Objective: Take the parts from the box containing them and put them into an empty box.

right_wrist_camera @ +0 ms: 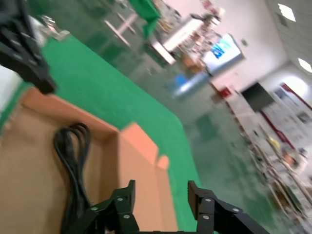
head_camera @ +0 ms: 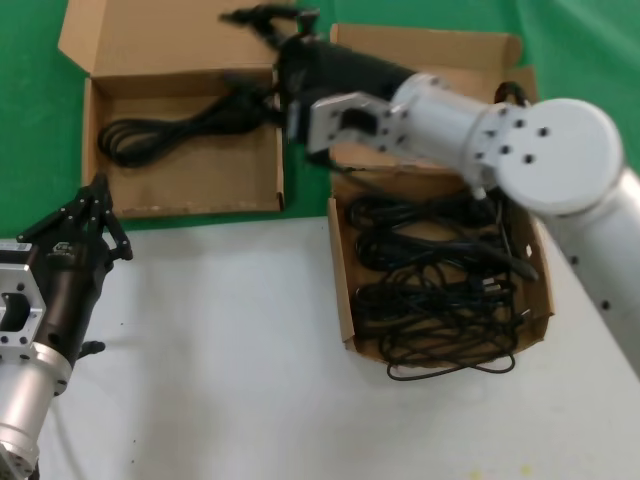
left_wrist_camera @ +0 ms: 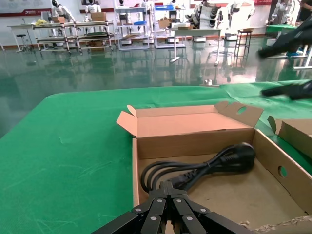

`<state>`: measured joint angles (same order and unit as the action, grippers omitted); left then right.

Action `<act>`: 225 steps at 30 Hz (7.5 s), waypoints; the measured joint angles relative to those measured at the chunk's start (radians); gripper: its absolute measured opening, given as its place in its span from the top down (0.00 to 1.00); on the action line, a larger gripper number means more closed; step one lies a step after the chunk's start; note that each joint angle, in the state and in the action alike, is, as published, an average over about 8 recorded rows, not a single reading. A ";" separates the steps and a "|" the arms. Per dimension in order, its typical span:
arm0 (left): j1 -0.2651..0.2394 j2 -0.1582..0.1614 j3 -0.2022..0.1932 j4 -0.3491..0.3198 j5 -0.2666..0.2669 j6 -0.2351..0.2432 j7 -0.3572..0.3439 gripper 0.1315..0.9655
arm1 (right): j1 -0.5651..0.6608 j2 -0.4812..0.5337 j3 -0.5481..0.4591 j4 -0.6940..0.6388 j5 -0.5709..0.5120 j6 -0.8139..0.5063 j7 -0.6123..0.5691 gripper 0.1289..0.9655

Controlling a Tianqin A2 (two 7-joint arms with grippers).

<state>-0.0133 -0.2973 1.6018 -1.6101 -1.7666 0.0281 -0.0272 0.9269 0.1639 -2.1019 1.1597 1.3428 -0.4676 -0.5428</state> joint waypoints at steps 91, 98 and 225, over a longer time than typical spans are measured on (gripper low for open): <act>0.011 -0.002 -0.001 0.008 -0.028 -0.023 0.023 0.01 | -0.810 0.147 0.451 0.418 0.370 0.406 0.489 0.00; 0.012 -0.002 -0.002 0.009 -0.031 -0.026 0.025 0.00 | -0.873 0.141 0.478 0.430 0.416 0.439 0.518 0.00; 0.013 -0.003 -0.002 0.010 -0.032 -0.027 0.026 0.00 | -0.904 0.138 0.492 0.436 0.440 0.456 0.532 0.00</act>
<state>-0.0004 -0.2999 1.6001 -1.6003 -1.7989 0.0010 -0.0009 0.0228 0.3021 -1.6099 1.5956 1.7829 -0.0121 -0.0104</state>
